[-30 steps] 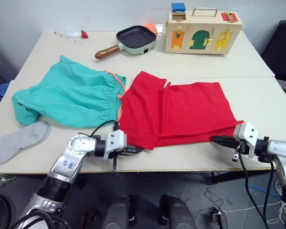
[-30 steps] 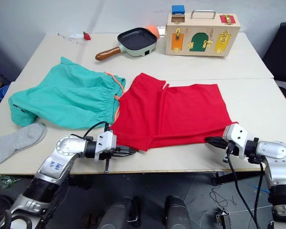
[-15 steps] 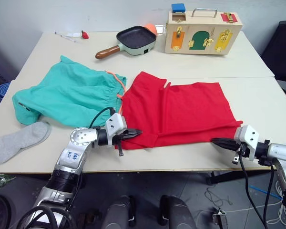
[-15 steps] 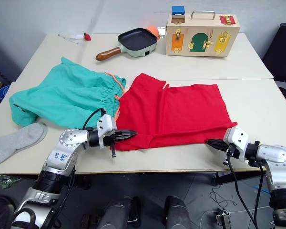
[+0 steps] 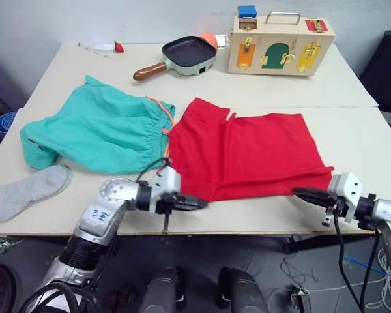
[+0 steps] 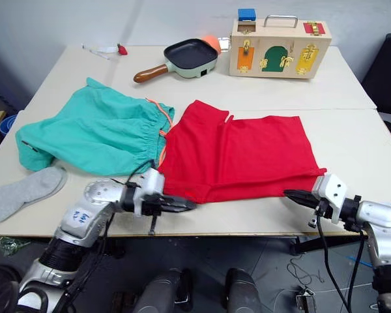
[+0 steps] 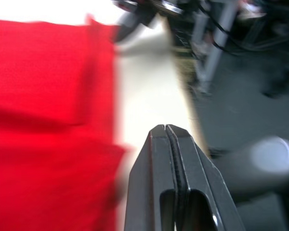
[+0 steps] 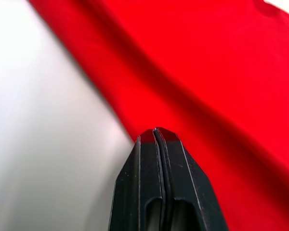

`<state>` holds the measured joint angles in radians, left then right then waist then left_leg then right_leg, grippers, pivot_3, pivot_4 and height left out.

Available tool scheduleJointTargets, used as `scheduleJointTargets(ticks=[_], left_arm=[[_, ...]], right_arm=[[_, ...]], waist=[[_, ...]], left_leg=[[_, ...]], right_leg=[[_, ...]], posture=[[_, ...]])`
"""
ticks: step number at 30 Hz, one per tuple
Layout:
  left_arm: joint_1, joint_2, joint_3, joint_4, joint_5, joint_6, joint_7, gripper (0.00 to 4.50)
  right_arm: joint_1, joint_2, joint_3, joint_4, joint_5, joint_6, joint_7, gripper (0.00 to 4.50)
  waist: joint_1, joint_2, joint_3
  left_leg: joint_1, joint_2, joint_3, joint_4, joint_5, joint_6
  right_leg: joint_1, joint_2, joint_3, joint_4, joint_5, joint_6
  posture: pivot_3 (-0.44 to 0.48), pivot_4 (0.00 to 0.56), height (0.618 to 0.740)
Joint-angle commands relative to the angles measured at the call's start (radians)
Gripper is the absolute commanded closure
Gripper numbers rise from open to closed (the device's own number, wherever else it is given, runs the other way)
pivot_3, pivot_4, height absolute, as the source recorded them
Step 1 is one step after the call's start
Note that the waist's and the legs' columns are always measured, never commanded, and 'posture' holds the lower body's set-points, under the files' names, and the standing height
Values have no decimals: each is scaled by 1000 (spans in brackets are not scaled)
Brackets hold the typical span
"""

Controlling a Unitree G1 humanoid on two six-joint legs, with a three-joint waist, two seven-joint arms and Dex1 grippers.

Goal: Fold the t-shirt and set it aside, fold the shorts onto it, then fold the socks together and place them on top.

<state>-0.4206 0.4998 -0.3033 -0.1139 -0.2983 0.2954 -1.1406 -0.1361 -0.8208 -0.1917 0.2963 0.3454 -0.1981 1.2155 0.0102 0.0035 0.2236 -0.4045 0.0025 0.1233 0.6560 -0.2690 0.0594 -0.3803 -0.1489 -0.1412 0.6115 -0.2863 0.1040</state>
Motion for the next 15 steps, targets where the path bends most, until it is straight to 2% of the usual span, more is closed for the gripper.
scheduleJointTargets(ticks=[1,8,15], left_arm=[[-12,-34,-54,13,105,-39,80,4478],[-23,-66,-52,98,210,-149,173,4478],[-58,-85,4,166,222,-236,236,4478]], right_arm=[[23,-11,-49,-57,47,-12,17,4500],[83,17,-62,-166,153,-39,119,4500],[114,37,-67,-217,170,-16,90,4500]], waist=[[2,0,0],[5,0,0],[15,0,0]], left_leg=[[0,0,0,0,0,0],[0,1,0,0,-1,0],[0,1,-1,2,-2,1]], right_leg=[[0,0,0,0,0,0],[-1,0,0,0,0,0],[0,-1,0,0,0,0]], posture=[[0,150,740],[0,150,740],[0,150,740]])
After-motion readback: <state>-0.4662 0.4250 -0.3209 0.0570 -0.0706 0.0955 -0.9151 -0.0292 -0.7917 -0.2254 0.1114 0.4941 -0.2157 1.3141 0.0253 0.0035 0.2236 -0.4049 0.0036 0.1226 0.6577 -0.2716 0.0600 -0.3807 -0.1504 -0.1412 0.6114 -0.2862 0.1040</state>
